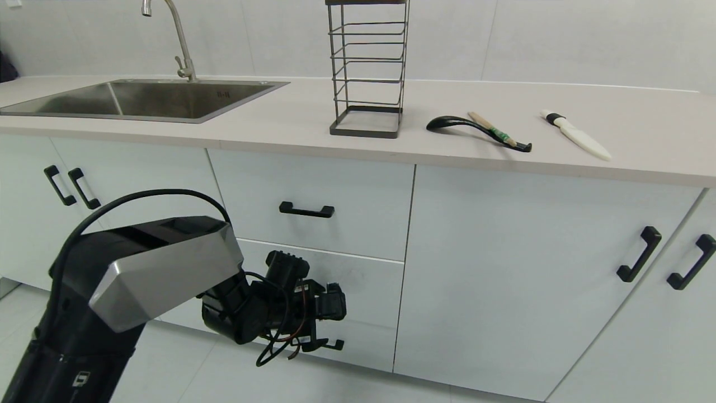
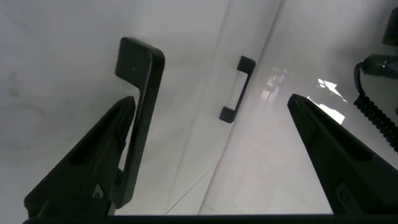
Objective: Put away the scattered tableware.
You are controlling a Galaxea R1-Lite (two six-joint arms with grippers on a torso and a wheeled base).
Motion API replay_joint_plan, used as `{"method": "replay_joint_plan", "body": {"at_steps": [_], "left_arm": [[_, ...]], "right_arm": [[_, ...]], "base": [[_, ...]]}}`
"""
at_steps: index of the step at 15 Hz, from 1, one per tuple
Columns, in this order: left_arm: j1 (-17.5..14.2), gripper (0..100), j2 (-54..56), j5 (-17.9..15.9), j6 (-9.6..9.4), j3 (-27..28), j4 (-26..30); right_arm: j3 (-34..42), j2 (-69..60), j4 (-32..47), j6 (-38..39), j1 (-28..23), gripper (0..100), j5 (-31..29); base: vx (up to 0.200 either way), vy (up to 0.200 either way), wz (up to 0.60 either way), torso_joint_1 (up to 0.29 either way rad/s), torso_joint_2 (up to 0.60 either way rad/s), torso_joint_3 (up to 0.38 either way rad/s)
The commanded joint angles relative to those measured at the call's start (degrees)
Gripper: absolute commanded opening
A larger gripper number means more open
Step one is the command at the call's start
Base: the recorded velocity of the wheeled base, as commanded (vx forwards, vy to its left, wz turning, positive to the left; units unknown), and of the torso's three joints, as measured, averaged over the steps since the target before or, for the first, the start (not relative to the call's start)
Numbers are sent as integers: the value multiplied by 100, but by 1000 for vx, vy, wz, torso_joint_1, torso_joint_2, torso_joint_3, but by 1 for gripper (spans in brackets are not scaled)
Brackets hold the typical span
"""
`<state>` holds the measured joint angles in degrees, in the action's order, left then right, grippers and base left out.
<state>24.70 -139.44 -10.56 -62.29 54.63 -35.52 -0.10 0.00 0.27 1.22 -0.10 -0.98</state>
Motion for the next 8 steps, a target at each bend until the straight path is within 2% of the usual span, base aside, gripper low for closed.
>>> {"method": "replay_joint_plan", "body": {"at_steps": [1,4,8], "left_arm": [[-9,100,13,1,-2,-57,2],[-9,100,48,1,-11,-277,-7],[-26,100,206,1,7,-743,-332]], "right_arm": [[1,9,0,1,1,0,1],[1,9,0,1,1,0,1],[1,9,0,1,1,0,1]], "base": [[0,0,0,0,0,0],[0,0,0,0,0,0],[0,0,0,0,0,0]]}}
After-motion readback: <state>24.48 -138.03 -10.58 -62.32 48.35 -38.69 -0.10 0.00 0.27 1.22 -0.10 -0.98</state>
